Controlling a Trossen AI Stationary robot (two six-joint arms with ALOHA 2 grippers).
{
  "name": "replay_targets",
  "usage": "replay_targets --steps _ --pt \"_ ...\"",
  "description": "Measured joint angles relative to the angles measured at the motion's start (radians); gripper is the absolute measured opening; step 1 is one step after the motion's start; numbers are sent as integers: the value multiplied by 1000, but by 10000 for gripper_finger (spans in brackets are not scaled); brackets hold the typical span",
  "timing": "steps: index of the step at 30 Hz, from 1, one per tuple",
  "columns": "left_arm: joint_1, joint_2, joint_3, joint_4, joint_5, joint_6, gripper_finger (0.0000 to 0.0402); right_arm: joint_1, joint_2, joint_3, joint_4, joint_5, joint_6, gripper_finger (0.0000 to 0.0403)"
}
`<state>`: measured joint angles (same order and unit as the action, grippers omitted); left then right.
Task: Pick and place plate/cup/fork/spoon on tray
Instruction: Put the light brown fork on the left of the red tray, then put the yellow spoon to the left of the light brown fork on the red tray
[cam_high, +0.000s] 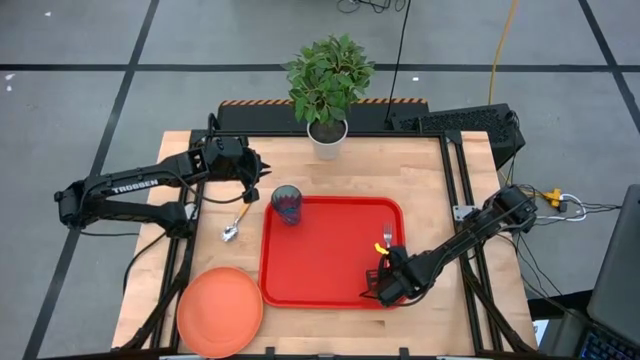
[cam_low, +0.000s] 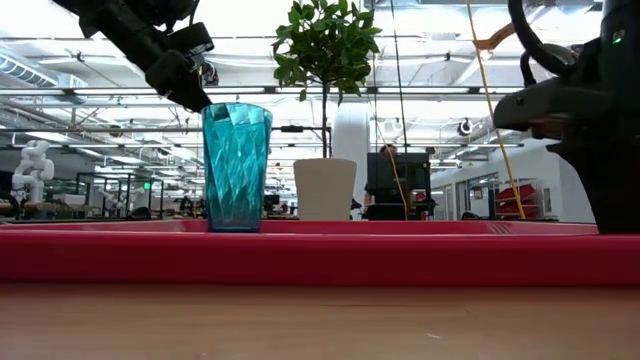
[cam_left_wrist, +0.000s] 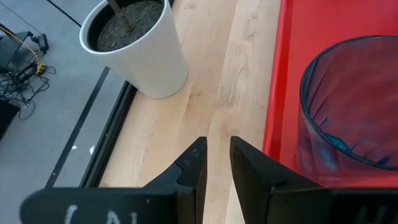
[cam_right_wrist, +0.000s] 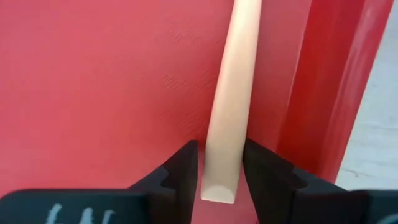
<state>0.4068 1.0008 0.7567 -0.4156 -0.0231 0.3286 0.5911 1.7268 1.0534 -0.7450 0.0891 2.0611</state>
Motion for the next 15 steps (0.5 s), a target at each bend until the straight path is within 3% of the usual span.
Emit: replay_targets --steps 15 --pt "0 0 0 0 0 0 74 -5 -26 1 -65 -40 -53 149"
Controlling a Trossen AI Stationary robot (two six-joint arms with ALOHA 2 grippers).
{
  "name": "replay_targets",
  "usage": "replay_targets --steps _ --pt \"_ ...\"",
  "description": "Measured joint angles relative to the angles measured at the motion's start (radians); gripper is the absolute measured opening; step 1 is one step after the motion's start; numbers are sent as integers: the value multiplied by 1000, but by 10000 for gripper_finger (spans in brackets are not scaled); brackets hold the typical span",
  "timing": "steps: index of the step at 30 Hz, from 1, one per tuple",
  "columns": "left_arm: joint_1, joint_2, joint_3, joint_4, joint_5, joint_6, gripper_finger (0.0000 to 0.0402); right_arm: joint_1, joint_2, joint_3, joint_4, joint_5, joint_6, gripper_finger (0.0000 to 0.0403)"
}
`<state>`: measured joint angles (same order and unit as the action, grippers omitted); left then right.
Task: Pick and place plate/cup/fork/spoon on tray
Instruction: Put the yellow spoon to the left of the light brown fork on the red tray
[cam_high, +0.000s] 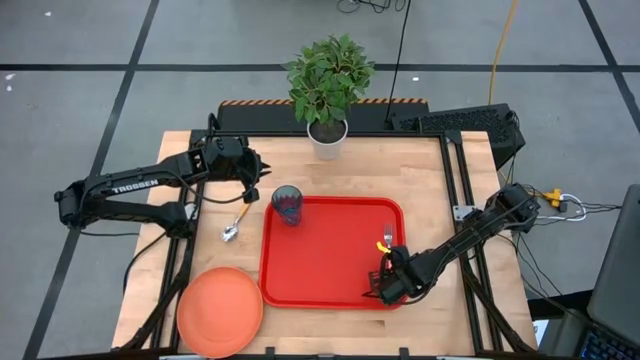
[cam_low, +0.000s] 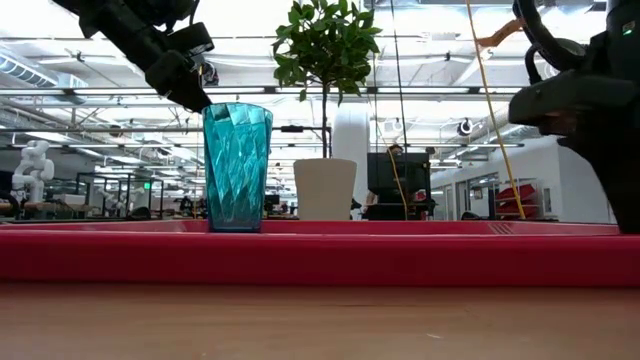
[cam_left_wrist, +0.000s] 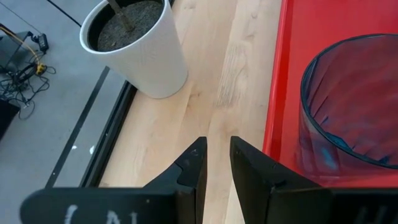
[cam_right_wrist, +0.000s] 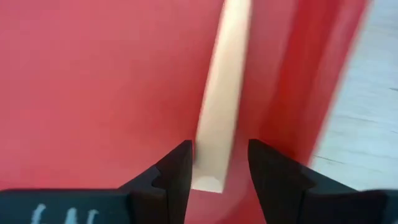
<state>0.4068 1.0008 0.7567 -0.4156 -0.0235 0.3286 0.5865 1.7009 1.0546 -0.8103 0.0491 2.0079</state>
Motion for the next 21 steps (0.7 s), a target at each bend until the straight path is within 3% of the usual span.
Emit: replay_targets --steps 4,16,21 --pt "0 0 0 0 0 0 74 -7 -37 0 -30 8 -22 149" --pt "0 0 0 -12 0 0 74 -18 -126 7 -11 170 -79 149" --pt "0 0 0 -19 0 -18 74 -18 -126 24 -8 379 -262 149"
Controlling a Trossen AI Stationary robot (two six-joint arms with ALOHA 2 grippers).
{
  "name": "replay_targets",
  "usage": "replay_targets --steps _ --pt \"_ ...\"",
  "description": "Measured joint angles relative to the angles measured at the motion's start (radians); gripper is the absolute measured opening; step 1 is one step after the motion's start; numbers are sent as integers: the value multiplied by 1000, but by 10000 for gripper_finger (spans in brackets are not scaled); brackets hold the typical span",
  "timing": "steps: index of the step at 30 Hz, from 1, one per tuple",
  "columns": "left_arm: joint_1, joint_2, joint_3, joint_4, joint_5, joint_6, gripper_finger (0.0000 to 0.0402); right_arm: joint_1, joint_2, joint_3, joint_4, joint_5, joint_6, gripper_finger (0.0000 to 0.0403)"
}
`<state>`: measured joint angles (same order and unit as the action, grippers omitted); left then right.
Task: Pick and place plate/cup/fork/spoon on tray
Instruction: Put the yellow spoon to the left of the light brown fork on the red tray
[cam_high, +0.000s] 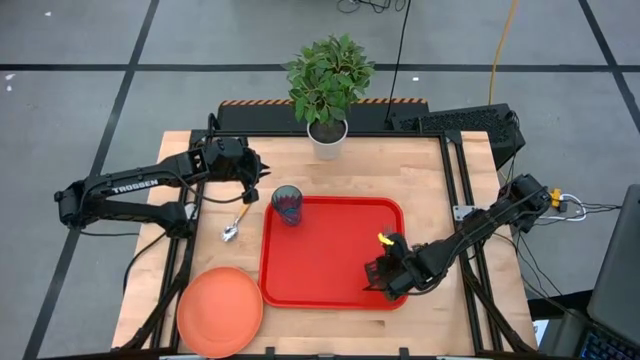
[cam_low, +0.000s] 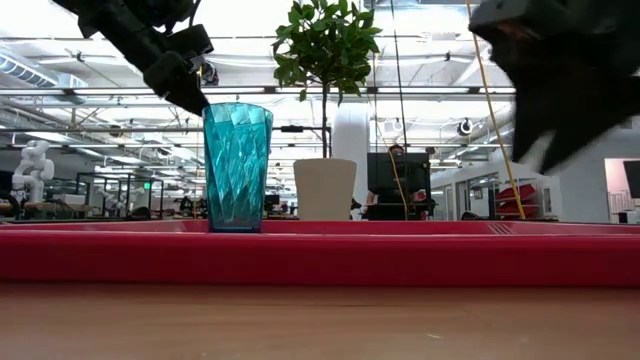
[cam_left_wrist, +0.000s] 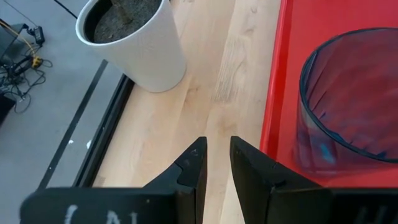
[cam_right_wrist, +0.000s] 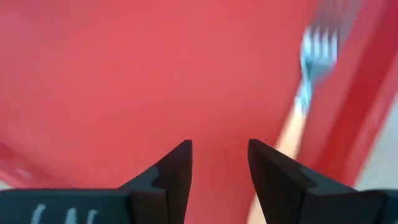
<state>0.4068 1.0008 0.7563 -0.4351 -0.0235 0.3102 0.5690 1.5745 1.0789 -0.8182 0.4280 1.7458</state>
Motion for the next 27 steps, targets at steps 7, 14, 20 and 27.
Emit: replay_targets --steps 7,14,20,27 --pt "0 0 0 20 0 -10 74 -1 -14 1 139 305 -458 144" --pt "-1 -8 0 5 23 -84 74 -41 -48 1 451 336 -1052 137" --pt "0 -7 0 -56 -66 -270 74 -95 -47 1 536 436 -1357 135" --pt "-7 -40 63 -376 -66 -314 74 -194 -47 -1 621 120 -1469 134"
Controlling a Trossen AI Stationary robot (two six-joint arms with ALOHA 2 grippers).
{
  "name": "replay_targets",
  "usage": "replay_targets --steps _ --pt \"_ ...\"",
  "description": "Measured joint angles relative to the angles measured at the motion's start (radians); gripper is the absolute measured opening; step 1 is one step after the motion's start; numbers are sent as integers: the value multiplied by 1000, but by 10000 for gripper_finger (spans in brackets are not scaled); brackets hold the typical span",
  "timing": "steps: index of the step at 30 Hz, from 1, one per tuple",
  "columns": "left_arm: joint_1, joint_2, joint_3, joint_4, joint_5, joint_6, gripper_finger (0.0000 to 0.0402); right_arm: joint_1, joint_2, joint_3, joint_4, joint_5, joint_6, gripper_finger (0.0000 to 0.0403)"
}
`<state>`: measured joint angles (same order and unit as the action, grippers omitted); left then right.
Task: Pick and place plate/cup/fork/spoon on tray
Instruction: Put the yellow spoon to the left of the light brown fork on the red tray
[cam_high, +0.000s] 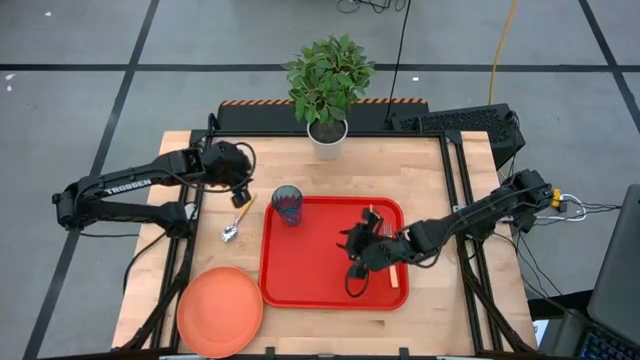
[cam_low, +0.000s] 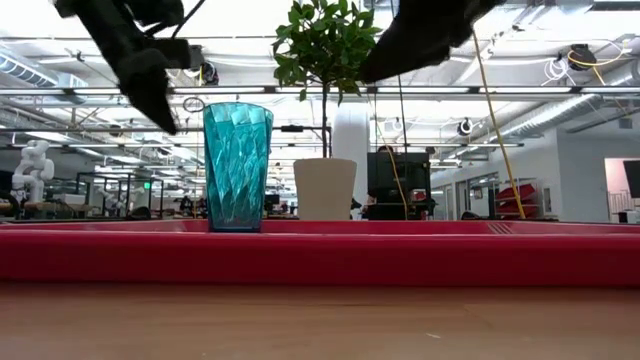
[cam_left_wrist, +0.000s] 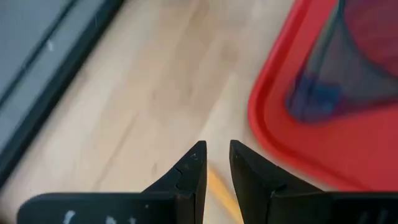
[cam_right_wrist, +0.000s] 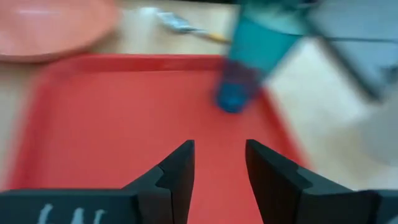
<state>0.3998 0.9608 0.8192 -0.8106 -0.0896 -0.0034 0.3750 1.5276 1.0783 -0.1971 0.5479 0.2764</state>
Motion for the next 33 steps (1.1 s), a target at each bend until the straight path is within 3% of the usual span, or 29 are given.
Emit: replay_targets --steps 4,8,12,17,24,33 --pt "-21 -32 60 -130 -28 -87 74 -59 1 -5 98 -263 -56 134" --pt "-52 -60 87 -274 -43 -189 74 -81 1 4 83 -364 -112 134" --pt "-69 -54 61 -401 -62 -304 74 -81 1 28 65 -324 -227 134" --pt "-49 28 -49 -366 -57 -348 74 -81 1 34 51 -180 -317 134" --pt "-27 198 -109 -259 -8 -353 74 -86 1 34 -153 -179 -299 134" --pt "-59 286 -118 -127 63 -445 74 -105 1 33 -268 -177 -206 134"
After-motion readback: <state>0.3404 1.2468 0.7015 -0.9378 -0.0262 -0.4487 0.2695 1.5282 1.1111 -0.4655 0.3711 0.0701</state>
